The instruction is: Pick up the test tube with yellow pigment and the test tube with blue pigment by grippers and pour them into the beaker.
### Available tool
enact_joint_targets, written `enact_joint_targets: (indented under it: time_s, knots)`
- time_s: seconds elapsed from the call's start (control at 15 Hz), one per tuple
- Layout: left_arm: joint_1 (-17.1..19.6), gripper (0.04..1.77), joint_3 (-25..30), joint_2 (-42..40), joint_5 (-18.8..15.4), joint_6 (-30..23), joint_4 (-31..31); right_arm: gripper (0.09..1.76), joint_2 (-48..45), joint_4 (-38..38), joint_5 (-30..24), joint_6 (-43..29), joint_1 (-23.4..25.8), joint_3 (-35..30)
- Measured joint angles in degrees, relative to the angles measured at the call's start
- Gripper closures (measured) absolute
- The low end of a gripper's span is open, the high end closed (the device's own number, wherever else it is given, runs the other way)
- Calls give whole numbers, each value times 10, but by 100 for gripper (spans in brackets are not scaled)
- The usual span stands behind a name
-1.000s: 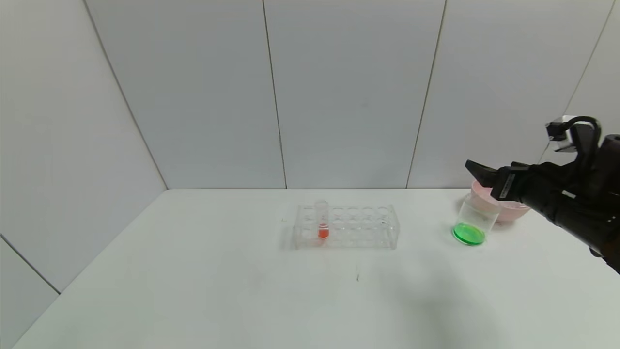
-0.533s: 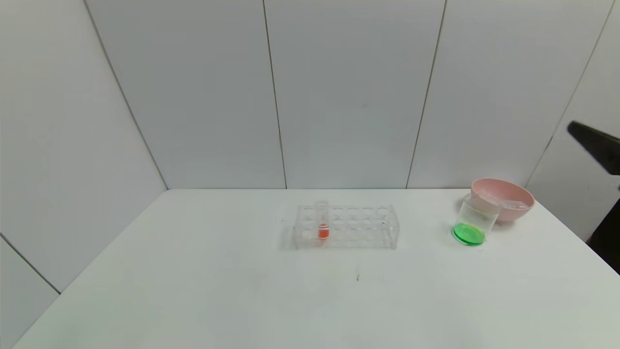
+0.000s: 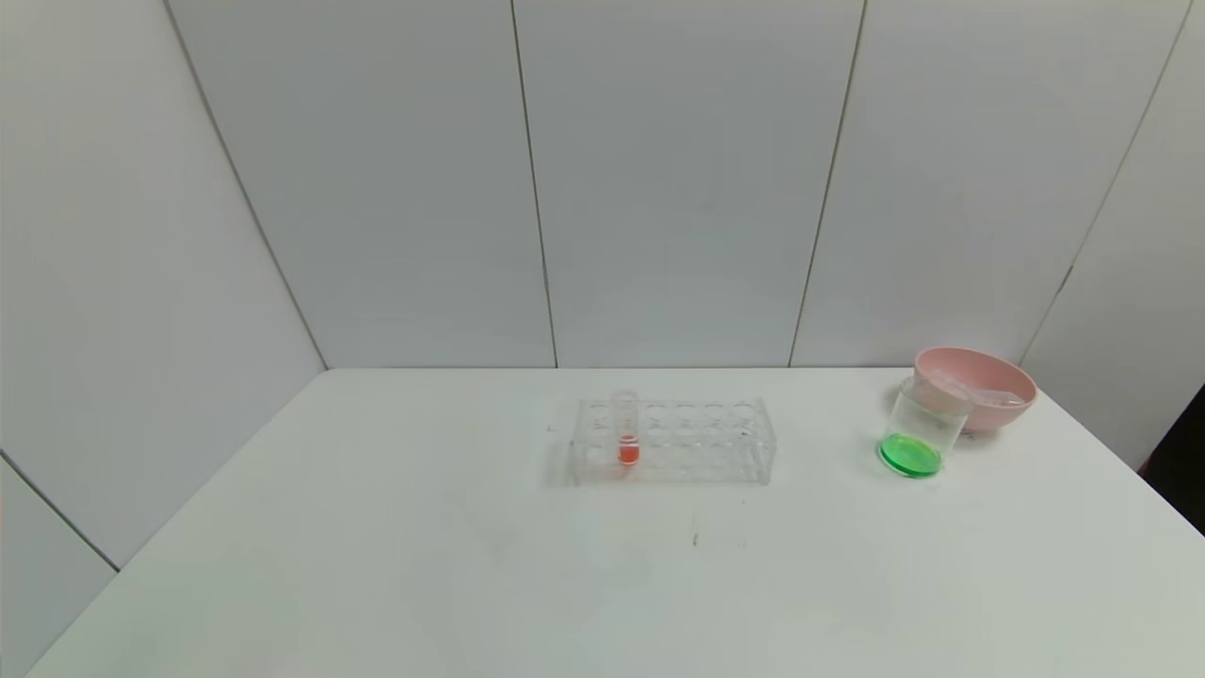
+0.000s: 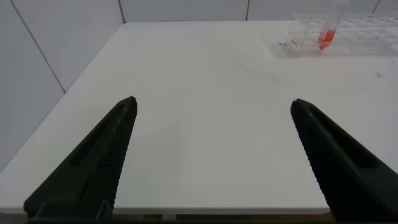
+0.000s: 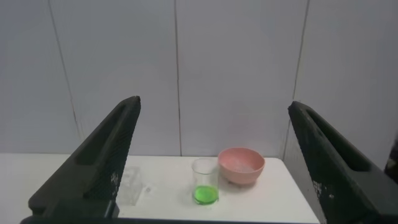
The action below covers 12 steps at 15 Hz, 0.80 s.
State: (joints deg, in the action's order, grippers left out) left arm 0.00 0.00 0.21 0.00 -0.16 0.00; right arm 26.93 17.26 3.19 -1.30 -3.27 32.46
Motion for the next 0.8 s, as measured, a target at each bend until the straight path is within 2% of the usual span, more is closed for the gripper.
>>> enact_joint_targets:
  time_s: [0.2,0.4,0.6,0.8]
  knots:
    - [0,5,0,0,0,0,0,15,-86,-71,-10,4,15,-9]
    - [0,5,0,0,0,0,0,15,-170,-101,-11,18,26,-43]
    - [0,5,0,0,0,0,0,15,-238,-91,-4,52,30,-134]
    - [0,5,0,0,0,0,0,15,-262,-69,7,63,32,-243]
